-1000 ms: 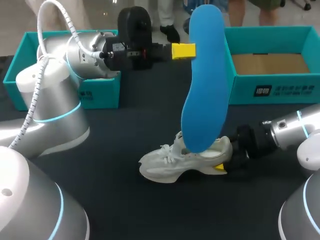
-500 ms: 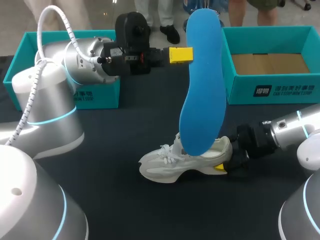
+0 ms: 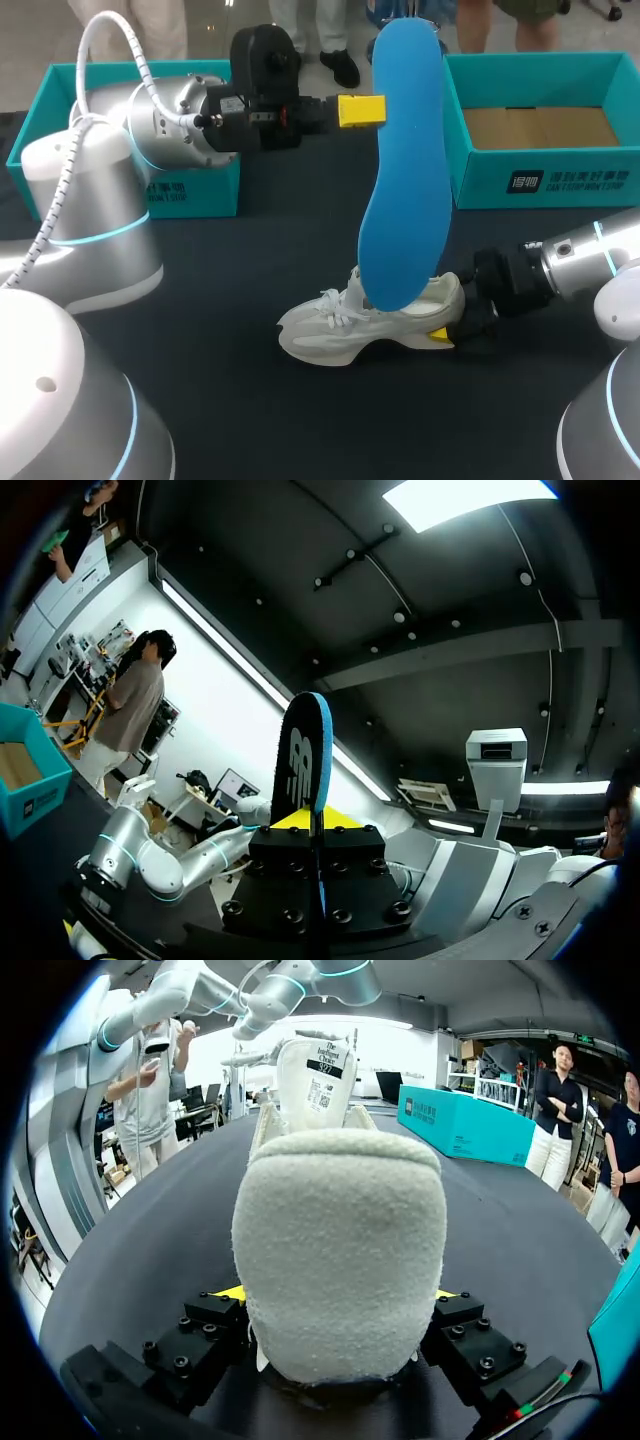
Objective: Take the shoe out of the shoebox, open the shoe tongue, remove and reinsert the insole, then place the shoe into the shoebox
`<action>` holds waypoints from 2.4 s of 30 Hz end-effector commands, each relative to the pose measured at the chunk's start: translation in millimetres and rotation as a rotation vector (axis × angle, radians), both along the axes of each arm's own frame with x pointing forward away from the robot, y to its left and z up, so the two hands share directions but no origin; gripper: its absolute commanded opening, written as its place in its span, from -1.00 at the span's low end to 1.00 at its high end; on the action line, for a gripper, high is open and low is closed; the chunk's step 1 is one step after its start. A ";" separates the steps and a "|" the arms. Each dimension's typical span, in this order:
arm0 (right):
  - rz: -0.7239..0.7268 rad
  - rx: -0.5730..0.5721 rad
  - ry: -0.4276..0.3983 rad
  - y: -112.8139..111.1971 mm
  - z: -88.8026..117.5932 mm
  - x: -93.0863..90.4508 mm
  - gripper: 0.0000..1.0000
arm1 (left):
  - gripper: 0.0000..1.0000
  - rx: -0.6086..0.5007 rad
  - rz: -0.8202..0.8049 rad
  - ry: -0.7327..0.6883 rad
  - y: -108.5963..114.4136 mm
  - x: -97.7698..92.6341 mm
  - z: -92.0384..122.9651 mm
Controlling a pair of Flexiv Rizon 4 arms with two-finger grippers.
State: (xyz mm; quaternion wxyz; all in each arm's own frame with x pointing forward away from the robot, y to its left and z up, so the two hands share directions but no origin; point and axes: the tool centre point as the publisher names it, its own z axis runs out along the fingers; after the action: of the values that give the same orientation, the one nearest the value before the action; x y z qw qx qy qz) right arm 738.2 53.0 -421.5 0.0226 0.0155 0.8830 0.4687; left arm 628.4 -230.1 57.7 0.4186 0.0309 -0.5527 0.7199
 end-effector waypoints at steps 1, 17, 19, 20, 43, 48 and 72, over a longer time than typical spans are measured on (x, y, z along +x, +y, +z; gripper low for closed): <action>-0.001 -0.004 -0.001 1.0 0.4 -1.0 -1.00 | -1.00 0.000 0.002 0.000 0.2 -0.8 -0.2; -0.001 -0.004 -0.001 1.0 0.4 -1.0 1.00 | -1.00 0.000 0.002 0.000 0.2 -0.8 -0.2; -0.001 -0.004 -0.001 1.0 0.4 -1.0 1.00 | -1.00 0.000 0.002 0.000 0.2 -0.8 -0.2; -0.006 -0.020 0.005 -1.7 1.9 -2.4 1.00 | -1.00 0.000 0.002 0.000 0.2 -0.8 -0.2; -0.115 -0.326 0.036 -13.0 36.0 -21.1 1.00 | -1.00 0.000 0.002 0.000 0.2 -0.8 -0.2; -0.115 -0.326 0.036 -13.0 36.0 -21.1 1.00 | -1.00 0.000 0.002 0.000 0.2 -0.8 -0.2; -0.179 -0.593 0.084 -21.1 66.6 -25.3 1.00 | -1.00 0.000 0.002 0.000 0.2 -0.8 -0.2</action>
State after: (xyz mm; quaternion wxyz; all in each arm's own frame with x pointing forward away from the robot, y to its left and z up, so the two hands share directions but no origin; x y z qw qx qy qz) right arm 712.9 29.6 -363.8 0.0389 0.1000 0.9621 0.2505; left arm 628.2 -229.8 57.6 0.4185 0.0311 -0.5532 0.7197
